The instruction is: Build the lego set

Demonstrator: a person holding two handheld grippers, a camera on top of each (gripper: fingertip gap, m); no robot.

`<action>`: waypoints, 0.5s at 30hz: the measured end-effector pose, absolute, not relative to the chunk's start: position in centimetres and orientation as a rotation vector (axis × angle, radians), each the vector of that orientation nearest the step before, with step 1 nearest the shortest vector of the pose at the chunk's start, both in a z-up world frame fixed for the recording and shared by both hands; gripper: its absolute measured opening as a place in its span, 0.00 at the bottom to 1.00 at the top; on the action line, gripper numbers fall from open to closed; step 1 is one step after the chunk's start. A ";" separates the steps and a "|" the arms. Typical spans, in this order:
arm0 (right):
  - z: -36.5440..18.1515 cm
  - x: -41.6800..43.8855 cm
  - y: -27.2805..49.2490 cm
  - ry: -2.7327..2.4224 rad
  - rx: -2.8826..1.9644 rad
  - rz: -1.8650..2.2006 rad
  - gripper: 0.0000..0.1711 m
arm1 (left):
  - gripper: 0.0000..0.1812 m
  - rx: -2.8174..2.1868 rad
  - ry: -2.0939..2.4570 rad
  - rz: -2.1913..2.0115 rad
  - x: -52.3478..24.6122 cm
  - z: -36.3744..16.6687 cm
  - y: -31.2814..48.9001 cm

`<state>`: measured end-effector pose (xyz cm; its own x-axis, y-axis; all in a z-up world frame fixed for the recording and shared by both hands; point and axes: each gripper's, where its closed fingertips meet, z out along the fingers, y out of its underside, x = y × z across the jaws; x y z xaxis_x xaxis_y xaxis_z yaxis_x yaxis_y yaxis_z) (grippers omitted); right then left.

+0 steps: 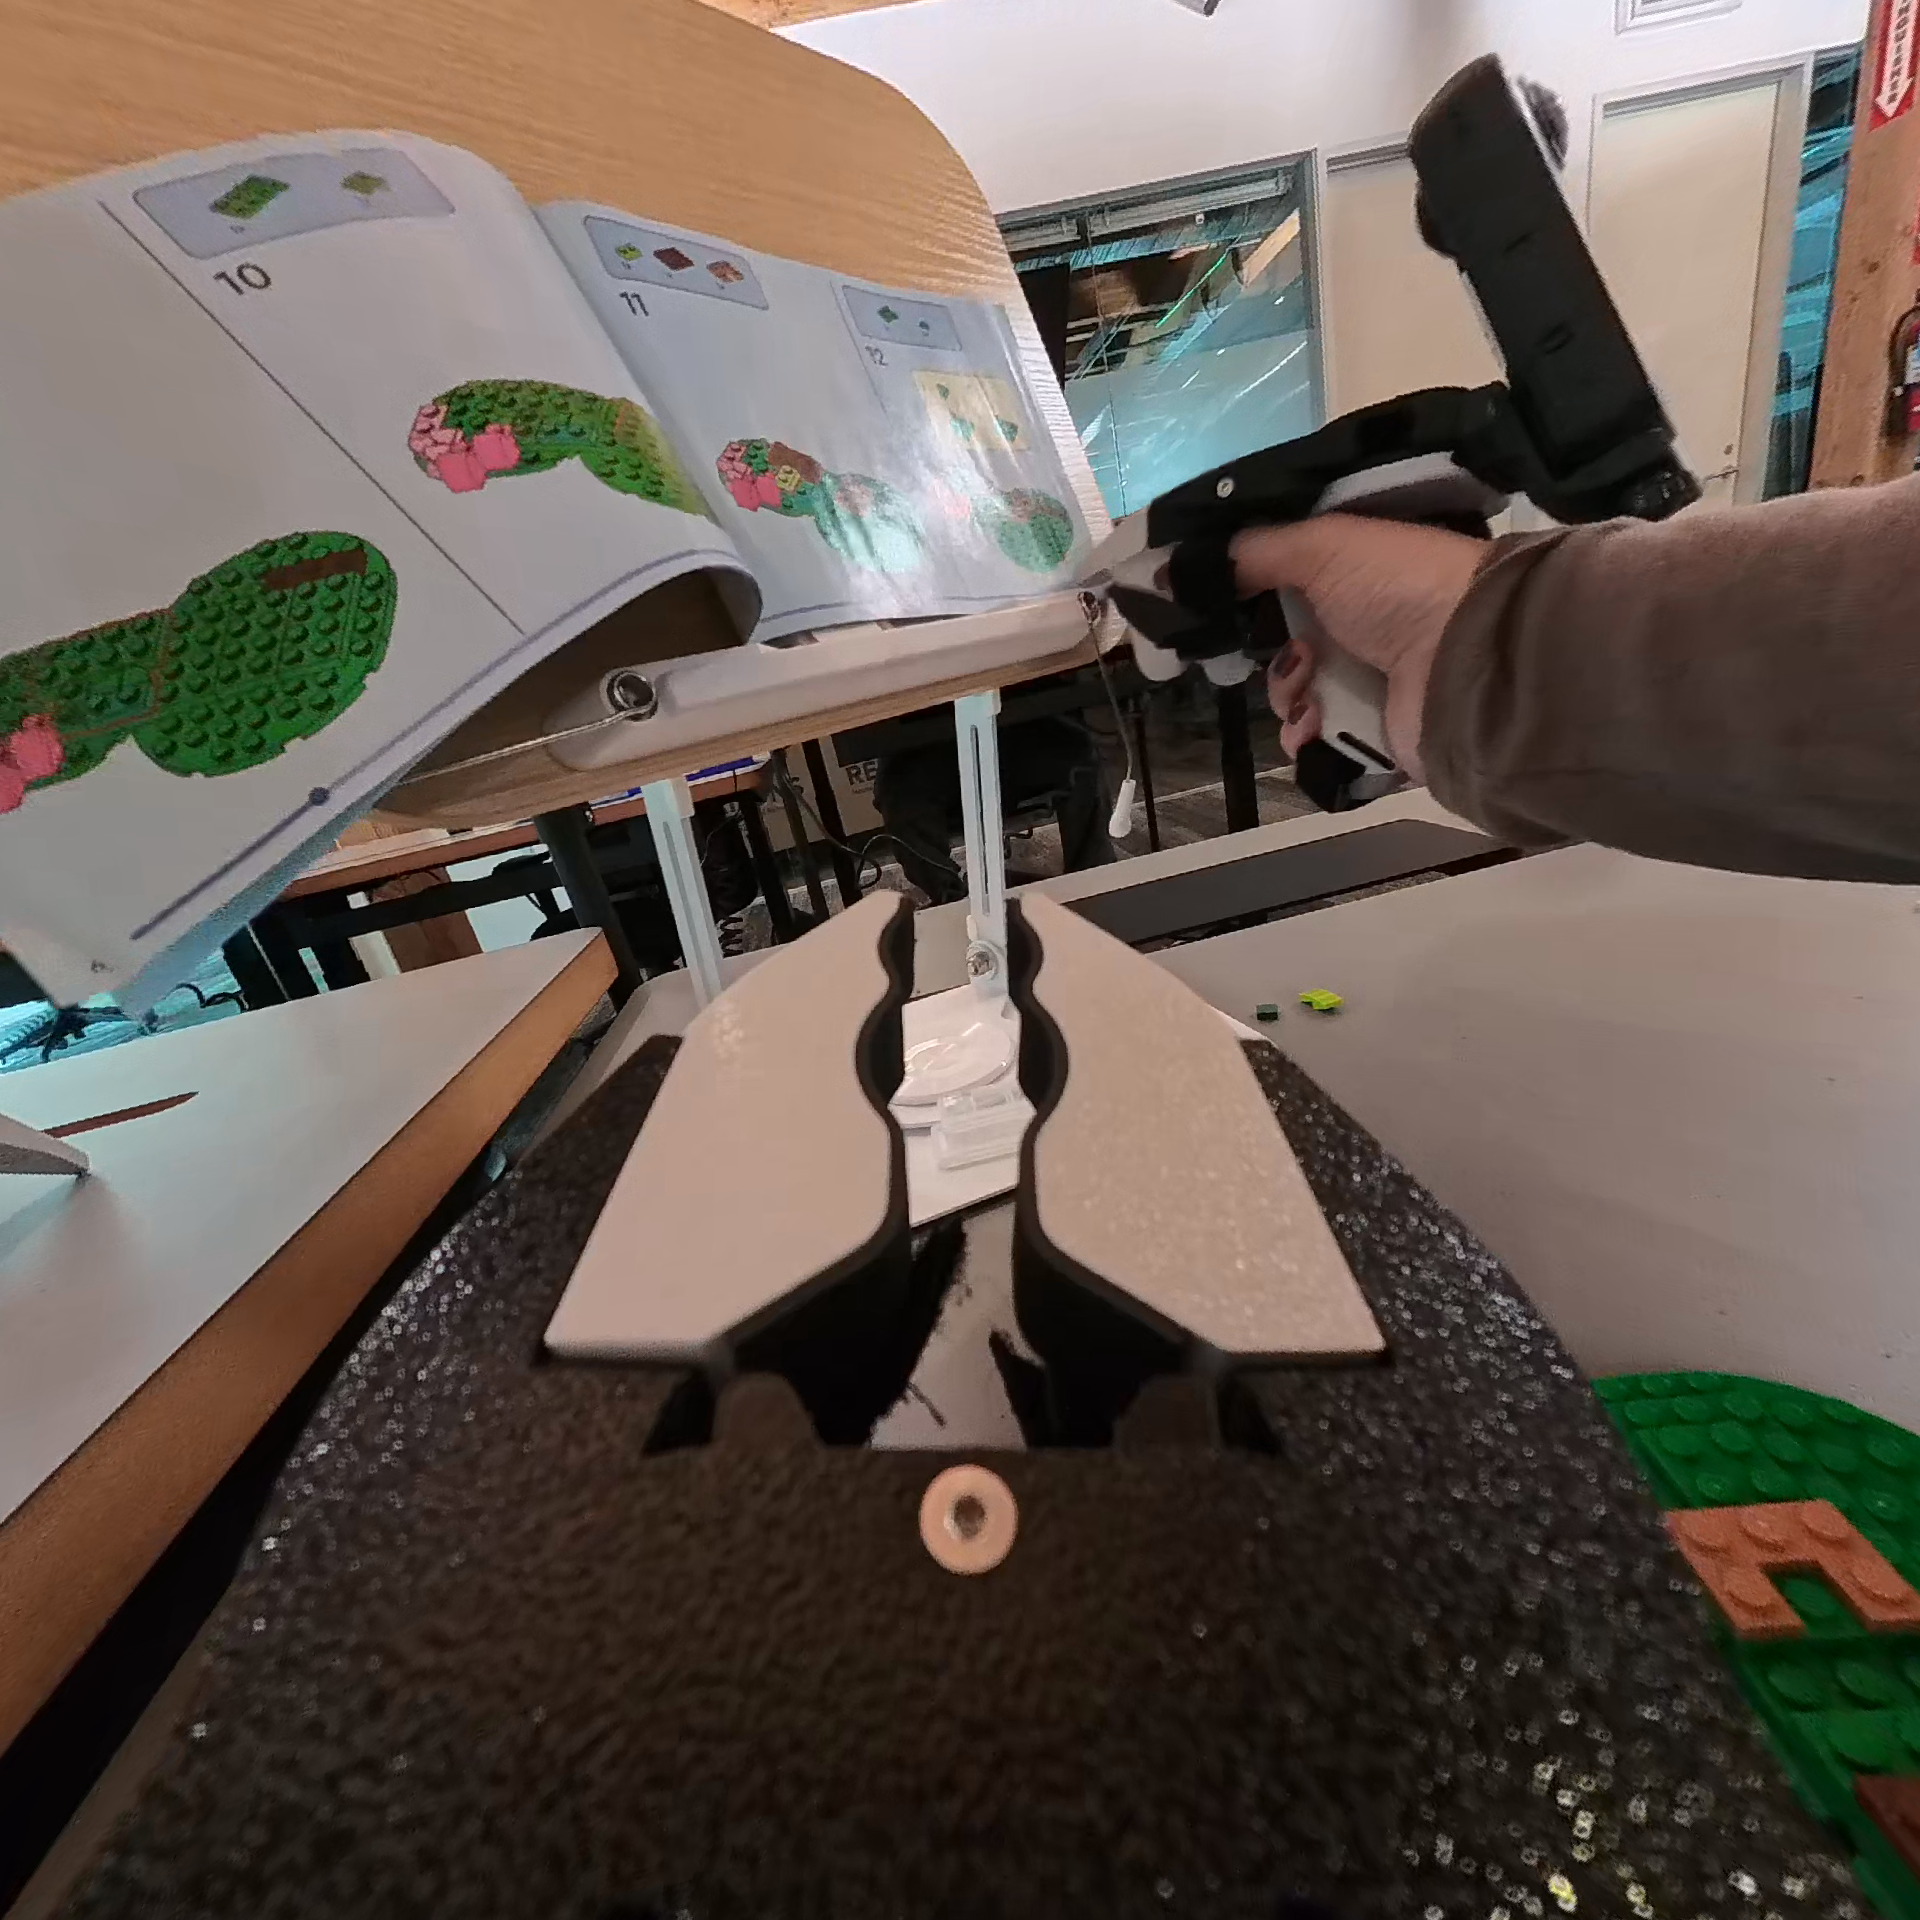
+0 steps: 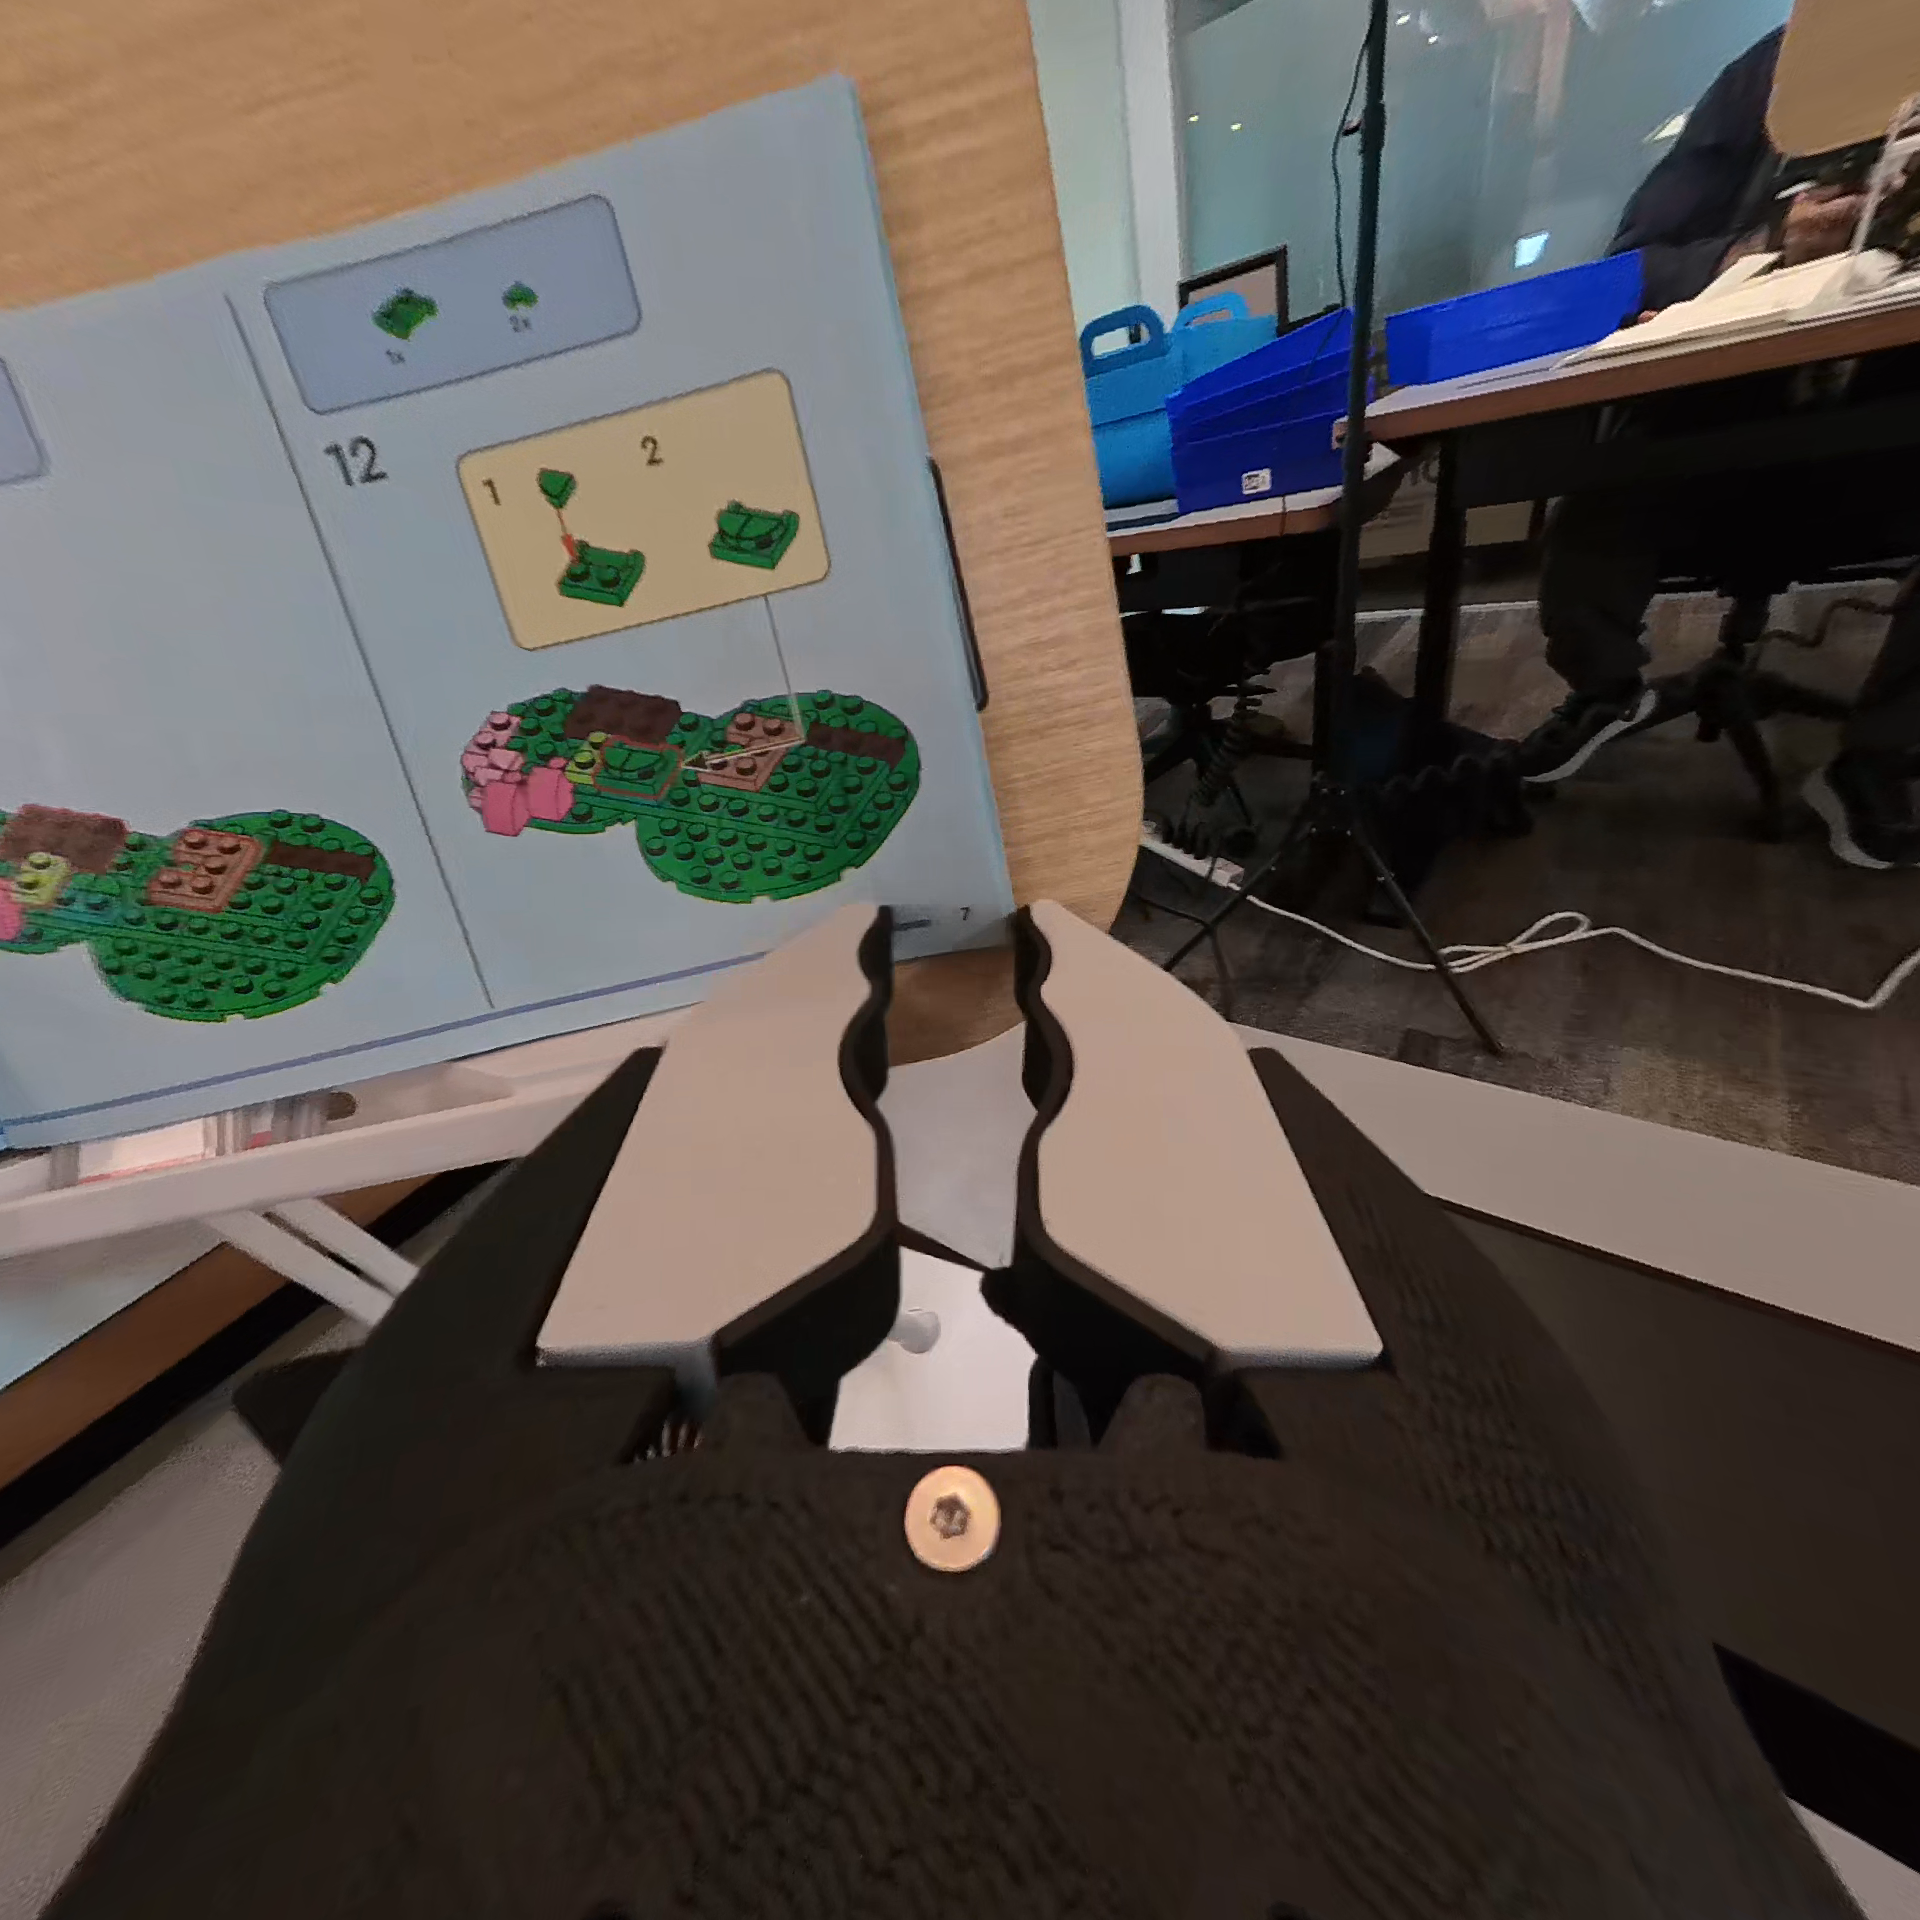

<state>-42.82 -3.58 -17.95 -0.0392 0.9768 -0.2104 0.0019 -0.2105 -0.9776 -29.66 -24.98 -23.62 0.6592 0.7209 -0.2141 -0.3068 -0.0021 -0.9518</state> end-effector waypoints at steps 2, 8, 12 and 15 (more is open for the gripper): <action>-18.0 -42.6 -3.5 -1.136 -1.312 1.341 0.07 | 0.09 -1.346 -0.386 0.840 -29.7 -23.6 -25.0; -17.8 -42.3 -3.4 -1.137 -1.250 1.236 0.02 | 0.09 -1.350 -0.377 0.844 -29.6 -23.7 -24.8; -17.7 -42.0 -3.4 -1.131 -1.237 1.218 0.00 | 0.09 -1.351 -0.376 0.843 -29.6 -23.7 -24.8; -17.6 -41.7 -3.2 -1.123 -1.219 1.190 0.00 | 0.09 -1.353 -0.372 0.844 -29.5 -23.7 -24.8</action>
<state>-41.74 -3.22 -17.56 0.0660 0.9977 -0.0148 -0.0424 -0.0120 -0.9990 -29.51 -24.77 -23.67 0.6613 0.7147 -0.2277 -0.3142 -0.0117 -0.9493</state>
